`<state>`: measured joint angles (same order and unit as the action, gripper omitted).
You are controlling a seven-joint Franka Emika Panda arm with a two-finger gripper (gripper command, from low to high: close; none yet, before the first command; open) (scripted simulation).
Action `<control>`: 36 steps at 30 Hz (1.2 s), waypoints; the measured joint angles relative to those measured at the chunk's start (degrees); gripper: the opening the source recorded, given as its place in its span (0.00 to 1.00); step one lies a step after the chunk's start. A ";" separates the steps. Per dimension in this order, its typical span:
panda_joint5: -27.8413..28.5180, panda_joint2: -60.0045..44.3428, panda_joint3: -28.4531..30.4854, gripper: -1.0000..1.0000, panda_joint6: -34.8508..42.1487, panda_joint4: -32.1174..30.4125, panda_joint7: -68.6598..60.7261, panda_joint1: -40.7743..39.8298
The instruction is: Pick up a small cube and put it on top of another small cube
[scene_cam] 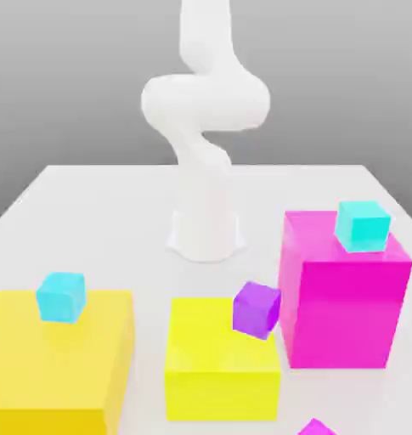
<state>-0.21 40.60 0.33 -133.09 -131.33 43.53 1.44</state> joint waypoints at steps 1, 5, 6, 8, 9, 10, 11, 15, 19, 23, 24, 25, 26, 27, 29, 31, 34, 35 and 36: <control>-0.09 -2.26 0.14 0.50 -0.57 0.20 -1.00 0.62; -0.61 -10.74 0.49 0.50 -2.69 0.93 -4.85 2.71; -0.75 -12.82 0.54 0.50 -3.21 1.11 -5.82 3.19; -1.01 -16.98 0.64 0.50 -4.25 1.47 -7.72 4.16; -1.17 -19.06 0.63 0.50 -4.77 1.65 -8.69 4.57; -1.31 -21.14 0.60 0.50 -5.29 1.83 -9.65 4.98; -1.43 -23.21 0.57 0.50 -5.82 2.00 -10.60 5.38; -1.90 -31.52 -0.01 0.50 -7.88 2.73 -14.35 6.55; -1.87 -39.82 -0.77 0.50 -9.97 3.44 -17.76 7.96; -1.24 -48.12 -1.38 0.50 -12.07 4.16 -20.76 8.93; -0.97 -50.19 -1.58 0.50 -12.59 4.33 -21.43 9.08; -0.64 -52.27 -1.78 0.50 -13.12 4.51 -22.06 9.24; -0.27 -54.34 -1.98 0.50 -13.64 4.69 -22.66 9.43; 0.15 -56.41 -2.16 0.50 -14.17 4.87 -23.23 9.64; 1.12 -60.56 -2.46 0.50 -15.21 5.23 -24.27 10.10; 1.86 -64.70 -2.46 0.50 -17.09 5.79 -24.82 10.54; 2.47 -70.92 -2.25 0.50 -21.56 7.03 -24.69 10.80; 2.56 -72.26 -2.18 0.00 -22.59 7.31 -24.65 10.86; 2.56 -72.26 -2.18 0.00 -22.59 7.31 -24.65 10.86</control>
<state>2.35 -31.66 -1.85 -155.68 -124.02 18.88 12.30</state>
